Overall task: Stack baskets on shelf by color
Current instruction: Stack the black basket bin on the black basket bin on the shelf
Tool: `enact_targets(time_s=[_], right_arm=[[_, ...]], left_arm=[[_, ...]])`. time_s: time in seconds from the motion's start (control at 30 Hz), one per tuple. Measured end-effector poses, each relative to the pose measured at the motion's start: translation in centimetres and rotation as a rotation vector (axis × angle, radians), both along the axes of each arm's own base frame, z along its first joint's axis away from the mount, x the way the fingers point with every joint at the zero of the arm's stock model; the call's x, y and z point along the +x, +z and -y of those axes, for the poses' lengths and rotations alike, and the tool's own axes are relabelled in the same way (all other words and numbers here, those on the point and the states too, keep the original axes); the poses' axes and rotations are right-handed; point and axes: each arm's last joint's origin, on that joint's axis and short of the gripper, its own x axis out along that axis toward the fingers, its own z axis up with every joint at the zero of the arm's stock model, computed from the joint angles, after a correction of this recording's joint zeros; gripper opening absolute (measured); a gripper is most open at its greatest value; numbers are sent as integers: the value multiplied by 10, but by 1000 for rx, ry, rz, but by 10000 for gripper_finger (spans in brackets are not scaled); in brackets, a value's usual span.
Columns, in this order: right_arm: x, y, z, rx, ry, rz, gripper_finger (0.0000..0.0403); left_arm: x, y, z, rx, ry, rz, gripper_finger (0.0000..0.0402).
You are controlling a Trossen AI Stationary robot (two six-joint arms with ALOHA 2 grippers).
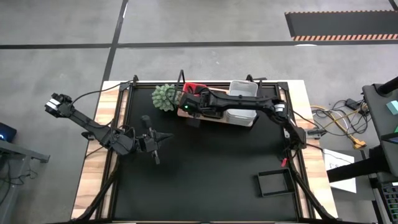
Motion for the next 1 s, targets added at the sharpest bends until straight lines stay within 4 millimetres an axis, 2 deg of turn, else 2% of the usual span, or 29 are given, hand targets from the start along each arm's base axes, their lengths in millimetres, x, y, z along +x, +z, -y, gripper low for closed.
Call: enact_targets(time_s=[0.13, 0.27, 0.47, 0.57, 0.7, 1.0], right_arm=[[-5, 13, -4, -2, 5, 19, 99], [-14, 26, -11, 7, 14, 13, 78], [-30, 37, -43, 39, 35, 3, 33], [-40, 34, -67, 51, 67, 6, 15], [-57, 28, -95, 61, 110, 96, 9], [-108, 6, -123, 55, 227, 436, 9]], left_arm=[[0, 0, 0, 0, 0, 0, 0], [0, 0, 0, 0, 0, 0, 0], [0, 0, 0, 0, 0, 0, 0], [0, 0, 0, -3, -1, 0, 0], [0, 0, 0, -5, 0, 1, 0], [1, 0, 0, -8, -1, 4, 0]])
